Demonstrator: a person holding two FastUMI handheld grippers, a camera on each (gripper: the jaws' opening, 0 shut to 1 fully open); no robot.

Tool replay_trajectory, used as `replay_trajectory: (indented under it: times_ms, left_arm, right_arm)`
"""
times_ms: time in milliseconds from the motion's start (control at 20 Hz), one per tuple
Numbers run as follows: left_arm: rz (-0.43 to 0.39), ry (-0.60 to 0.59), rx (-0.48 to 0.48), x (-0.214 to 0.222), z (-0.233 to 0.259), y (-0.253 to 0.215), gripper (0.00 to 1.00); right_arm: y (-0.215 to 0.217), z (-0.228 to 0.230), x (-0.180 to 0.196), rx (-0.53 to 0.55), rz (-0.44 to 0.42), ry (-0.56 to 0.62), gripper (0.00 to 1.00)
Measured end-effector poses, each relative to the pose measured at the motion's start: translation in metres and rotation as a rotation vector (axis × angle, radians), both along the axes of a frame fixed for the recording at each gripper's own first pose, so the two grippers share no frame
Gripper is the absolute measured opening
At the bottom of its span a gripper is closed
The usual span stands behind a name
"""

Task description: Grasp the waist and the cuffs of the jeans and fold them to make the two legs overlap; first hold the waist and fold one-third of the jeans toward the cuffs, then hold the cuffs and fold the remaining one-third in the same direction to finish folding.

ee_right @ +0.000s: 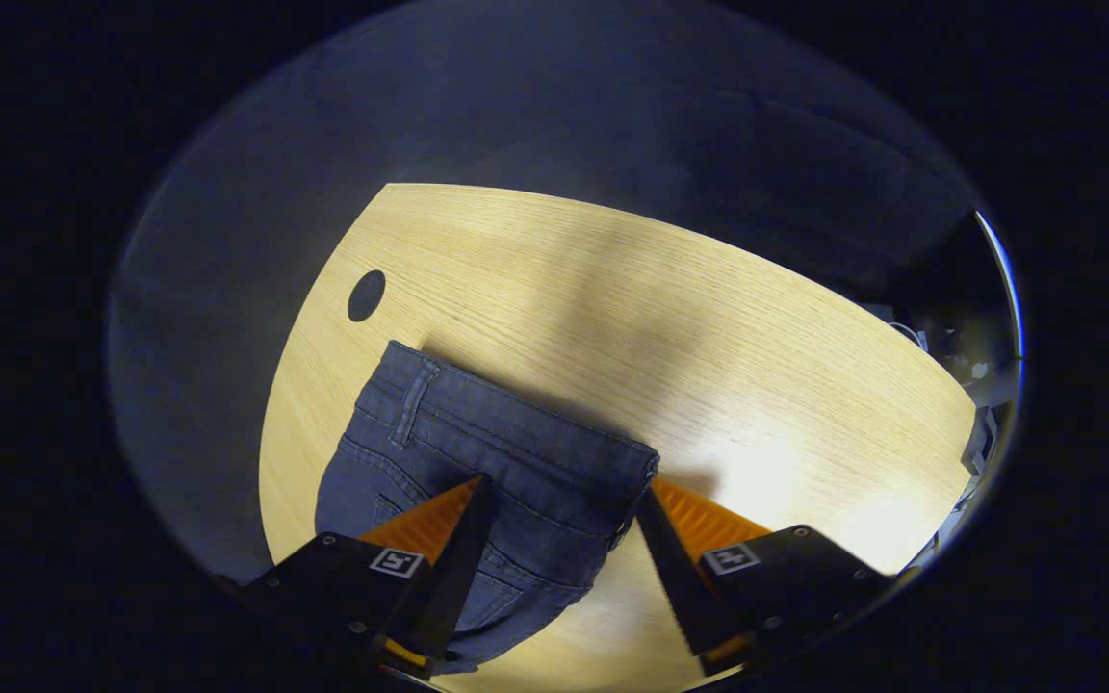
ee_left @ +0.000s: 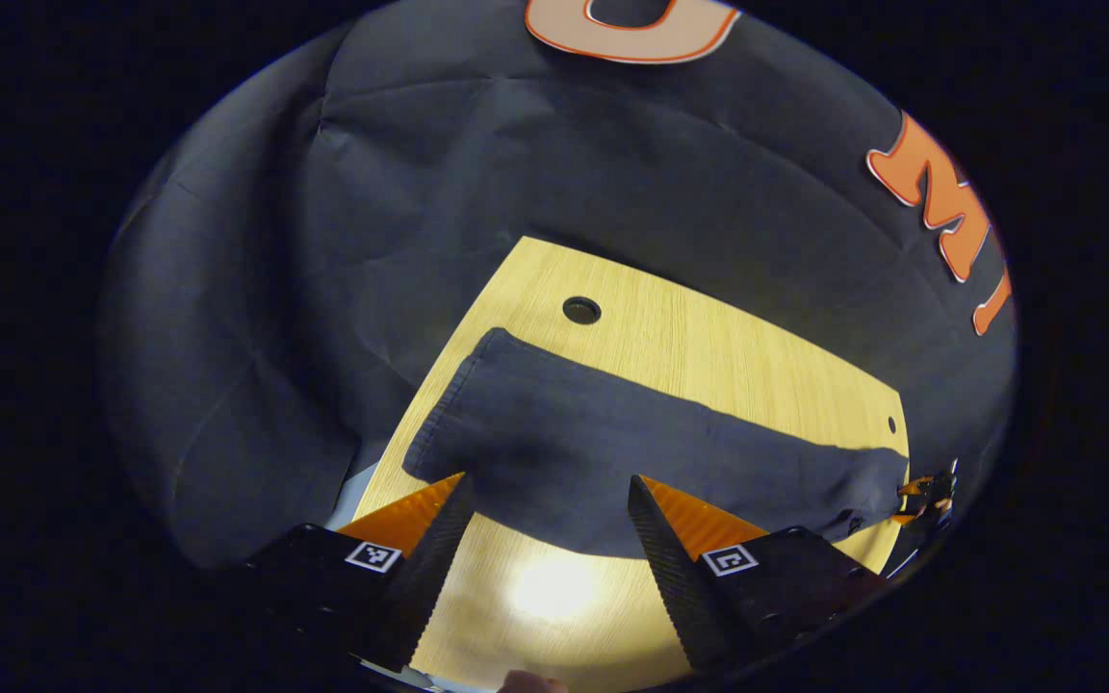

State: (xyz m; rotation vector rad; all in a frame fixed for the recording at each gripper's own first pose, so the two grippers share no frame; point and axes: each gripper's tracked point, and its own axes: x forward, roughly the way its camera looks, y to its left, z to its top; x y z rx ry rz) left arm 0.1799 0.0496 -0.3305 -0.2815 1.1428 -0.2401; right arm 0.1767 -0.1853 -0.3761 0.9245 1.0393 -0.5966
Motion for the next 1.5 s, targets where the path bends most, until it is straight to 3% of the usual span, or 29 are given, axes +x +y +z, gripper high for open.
replay_trajectory:
  times_ms: [100,150,300,350,400,750,1000,1500]
  left_arm:
    - [-0.047,0.059,0.015,-0.016,-0.004,-0.007,0.98]
    - [-0.075,0.107,0.014,-0.028,-0.006,-0.012,0.97]
    - [-0.187,0.132,0.125,-0.052,-0.016,-0.012,0.98]
    - [-0.219,0.118,0.165,-0.049,-0.019,-0.007,0.98]
    - [-0.233,0.087,0.194,-0.044,-0.019,-0.007,0.98]
    - [-0.179,-0.041,0.145,-0.026,-0.007,-0.008,0.96]
    - [-0.153,-0.036,0.092,-0.028,-0.006,-0.012,0.96]
    - [-0.067,-0.012,0.041,-0.026,-0.006,-0.015,0.98]
  right_arm:
    - [0.008,0.0,0.012,0.003,0.002,-0.034,0.6]
    - [0.007,0.002,0.014,-0.016,0.016,-0.043,0.38]
    - [0.006,0.019,0.016,-0.041,0.082,-0.116,0.37]
    - [0.002,0.031,0.016,-0.031,0.043,-0.132,0.41]
    - [0.008,0.036,0.015,-0.027,0.052,-0.149,0.2]
    - [0.05,0.119,0.022,-0.002,0.141,-0.394,0.2]
    - [0.128,0.17,0.023,0.03,0.258,-0.509,0.19]
    - [0.293,0.22,0.012,0.119,0.457,-0.591,0.2]
